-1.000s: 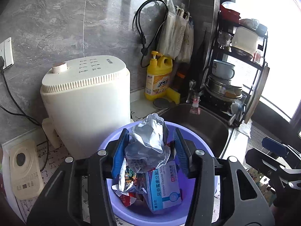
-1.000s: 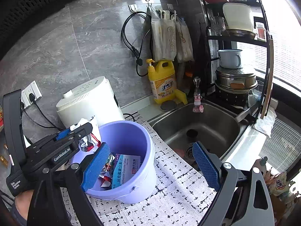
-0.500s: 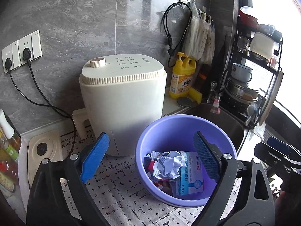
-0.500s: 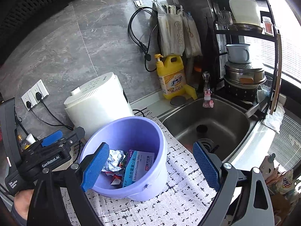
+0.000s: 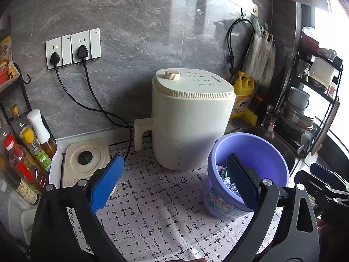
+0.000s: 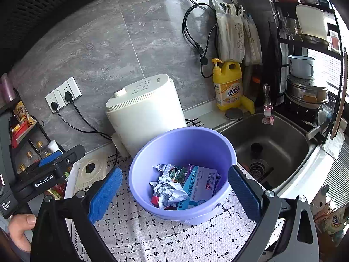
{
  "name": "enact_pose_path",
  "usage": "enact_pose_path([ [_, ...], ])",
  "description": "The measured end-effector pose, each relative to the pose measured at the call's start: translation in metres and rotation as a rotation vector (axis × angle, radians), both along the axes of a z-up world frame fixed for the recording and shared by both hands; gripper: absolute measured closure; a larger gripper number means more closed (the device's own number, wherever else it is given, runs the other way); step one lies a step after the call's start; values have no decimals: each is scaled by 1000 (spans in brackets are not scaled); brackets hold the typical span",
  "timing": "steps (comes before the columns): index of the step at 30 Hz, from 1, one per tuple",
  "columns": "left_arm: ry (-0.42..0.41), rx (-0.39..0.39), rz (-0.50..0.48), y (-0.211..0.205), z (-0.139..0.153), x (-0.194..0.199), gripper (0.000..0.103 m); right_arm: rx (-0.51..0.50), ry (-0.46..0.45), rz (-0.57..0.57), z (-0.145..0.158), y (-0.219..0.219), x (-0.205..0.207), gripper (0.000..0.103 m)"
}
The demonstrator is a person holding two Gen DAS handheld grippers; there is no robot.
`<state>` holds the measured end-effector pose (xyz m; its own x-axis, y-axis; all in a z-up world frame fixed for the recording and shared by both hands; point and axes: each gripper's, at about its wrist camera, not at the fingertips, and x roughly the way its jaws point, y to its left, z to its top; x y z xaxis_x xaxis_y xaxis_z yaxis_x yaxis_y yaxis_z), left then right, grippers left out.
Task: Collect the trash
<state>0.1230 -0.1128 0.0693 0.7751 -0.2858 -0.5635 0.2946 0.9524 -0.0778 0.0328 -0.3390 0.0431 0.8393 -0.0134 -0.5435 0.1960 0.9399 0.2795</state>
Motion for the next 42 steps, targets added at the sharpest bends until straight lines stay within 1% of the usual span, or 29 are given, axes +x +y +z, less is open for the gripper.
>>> enact_pose_path([
  [13,-16,-8,104,80,19,-43,9,-17,-13,117,18,62,-12,8],
  [21,-38,-5,153,116,25,-76,9,-19,-22,165,23,95,-28,8],
  [31,-46,-18,200,144,23,-111,8,-24,-37,218,22,124,-52,8],
  [42,-69,-23,231,153,21,-124,8,-46,-38,249,20,139,-61,8],
])
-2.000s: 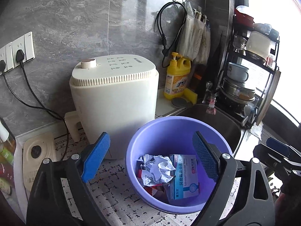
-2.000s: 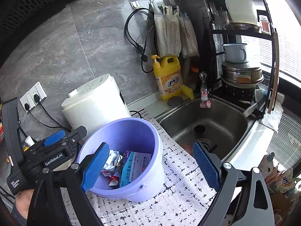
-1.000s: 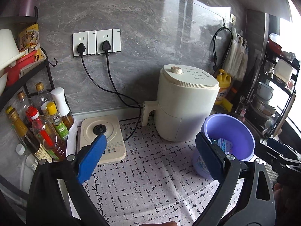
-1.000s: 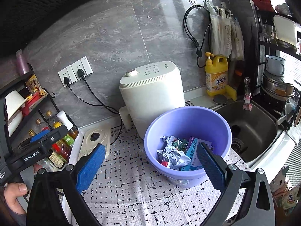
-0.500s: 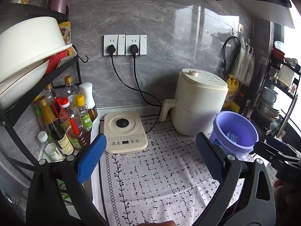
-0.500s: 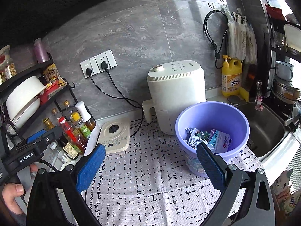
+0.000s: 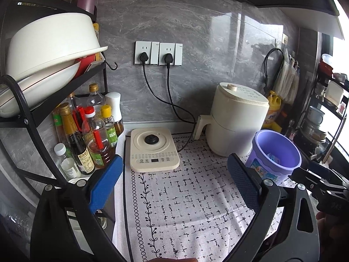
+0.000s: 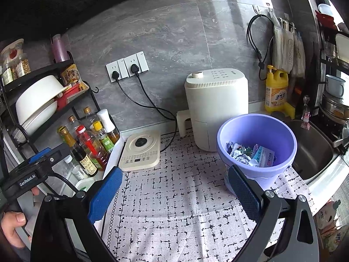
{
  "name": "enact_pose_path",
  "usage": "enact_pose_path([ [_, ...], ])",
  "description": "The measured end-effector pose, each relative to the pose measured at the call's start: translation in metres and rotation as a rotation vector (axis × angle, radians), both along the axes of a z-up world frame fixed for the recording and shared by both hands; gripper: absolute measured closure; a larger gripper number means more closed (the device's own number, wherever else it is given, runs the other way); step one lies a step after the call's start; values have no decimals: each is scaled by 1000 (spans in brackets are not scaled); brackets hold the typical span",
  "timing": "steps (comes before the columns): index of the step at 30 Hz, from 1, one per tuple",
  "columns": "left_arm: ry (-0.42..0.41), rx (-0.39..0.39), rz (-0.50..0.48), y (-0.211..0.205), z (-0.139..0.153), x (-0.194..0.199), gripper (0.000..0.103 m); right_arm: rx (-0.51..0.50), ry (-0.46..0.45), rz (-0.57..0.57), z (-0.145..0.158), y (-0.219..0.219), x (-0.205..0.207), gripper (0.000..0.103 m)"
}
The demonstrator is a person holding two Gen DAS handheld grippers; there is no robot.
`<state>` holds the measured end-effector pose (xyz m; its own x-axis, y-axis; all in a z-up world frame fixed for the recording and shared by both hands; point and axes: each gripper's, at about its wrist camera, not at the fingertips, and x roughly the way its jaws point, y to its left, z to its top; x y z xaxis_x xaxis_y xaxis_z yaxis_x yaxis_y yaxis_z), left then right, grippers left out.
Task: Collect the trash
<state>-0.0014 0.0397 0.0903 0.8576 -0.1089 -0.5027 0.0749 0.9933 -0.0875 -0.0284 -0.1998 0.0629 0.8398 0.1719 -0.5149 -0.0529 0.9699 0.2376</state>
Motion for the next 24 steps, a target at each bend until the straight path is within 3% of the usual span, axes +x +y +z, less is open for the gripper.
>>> enact_pose_path([
  [24,-22,13,17,-2,7,1,6,12,-12,-14,-1,-3,3,8],
])
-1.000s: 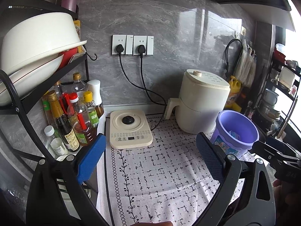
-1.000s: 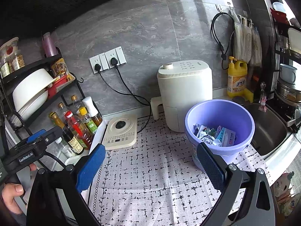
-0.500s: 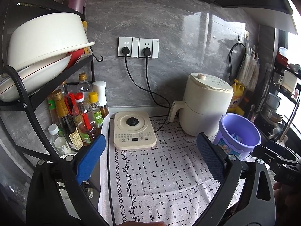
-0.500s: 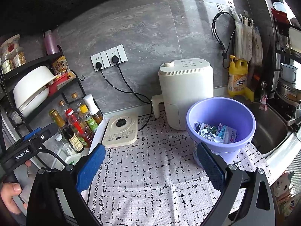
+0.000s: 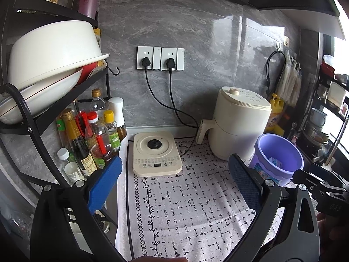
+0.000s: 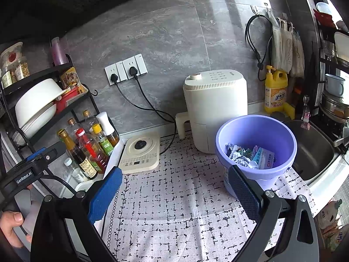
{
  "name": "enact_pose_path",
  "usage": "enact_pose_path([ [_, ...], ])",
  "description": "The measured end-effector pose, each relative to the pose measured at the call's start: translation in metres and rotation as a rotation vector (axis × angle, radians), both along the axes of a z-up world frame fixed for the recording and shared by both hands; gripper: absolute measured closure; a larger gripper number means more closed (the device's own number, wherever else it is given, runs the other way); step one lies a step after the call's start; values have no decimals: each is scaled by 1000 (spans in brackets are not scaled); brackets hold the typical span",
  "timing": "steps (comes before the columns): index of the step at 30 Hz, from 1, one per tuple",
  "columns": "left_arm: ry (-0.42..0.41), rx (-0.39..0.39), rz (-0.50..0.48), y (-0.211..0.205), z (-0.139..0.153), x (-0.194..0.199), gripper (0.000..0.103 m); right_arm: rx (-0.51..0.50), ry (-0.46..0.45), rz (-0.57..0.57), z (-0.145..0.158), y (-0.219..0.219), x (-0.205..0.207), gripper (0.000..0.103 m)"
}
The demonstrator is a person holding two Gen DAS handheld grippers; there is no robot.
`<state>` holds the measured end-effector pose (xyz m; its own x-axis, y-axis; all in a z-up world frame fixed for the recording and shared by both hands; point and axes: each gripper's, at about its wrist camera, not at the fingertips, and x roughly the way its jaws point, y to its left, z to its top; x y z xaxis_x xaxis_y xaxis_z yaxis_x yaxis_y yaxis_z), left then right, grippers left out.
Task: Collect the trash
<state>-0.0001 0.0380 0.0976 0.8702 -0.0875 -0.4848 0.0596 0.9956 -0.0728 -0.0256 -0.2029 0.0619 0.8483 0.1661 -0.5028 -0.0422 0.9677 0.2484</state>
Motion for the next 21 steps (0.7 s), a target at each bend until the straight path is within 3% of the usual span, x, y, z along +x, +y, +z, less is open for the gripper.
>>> enact_pose_path([
  [21,-6,-6,-18,0,-1,1,6,-15,-4,-25,2,-2,-4,8],
])
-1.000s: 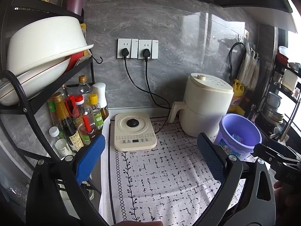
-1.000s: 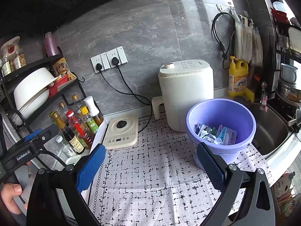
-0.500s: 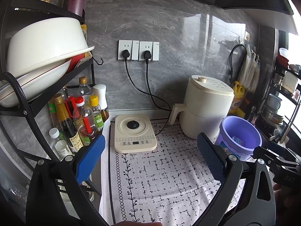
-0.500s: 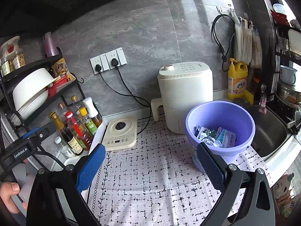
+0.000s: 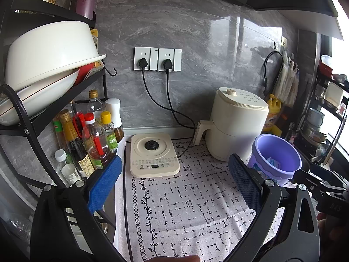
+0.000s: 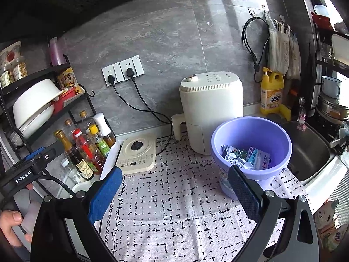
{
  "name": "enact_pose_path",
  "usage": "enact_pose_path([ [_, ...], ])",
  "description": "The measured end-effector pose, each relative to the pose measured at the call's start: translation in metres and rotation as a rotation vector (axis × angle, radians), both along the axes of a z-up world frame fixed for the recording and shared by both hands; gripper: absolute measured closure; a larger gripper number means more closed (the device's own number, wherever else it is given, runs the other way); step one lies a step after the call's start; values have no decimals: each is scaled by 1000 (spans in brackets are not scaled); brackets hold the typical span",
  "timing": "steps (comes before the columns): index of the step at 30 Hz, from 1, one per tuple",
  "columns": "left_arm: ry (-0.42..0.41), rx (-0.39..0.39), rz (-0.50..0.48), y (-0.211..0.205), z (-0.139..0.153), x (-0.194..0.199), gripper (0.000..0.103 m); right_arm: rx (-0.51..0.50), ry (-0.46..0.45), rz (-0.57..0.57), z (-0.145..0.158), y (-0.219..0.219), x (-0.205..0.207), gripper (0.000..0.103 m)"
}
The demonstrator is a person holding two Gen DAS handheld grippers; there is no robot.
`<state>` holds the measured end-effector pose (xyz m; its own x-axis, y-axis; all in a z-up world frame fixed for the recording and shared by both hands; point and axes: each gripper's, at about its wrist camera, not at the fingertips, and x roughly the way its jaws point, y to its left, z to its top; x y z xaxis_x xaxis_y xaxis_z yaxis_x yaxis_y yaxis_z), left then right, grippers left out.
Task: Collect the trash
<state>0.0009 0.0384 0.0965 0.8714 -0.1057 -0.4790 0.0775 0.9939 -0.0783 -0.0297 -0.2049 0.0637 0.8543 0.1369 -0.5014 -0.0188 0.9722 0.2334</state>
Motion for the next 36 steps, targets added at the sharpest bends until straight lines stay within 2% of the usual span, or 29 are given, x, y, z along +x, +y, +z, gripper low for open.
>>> enact_pose_path([
  [36,8,-9,28,3,-6,7,6,-6,18,-13,-5,-2,4,8],
])
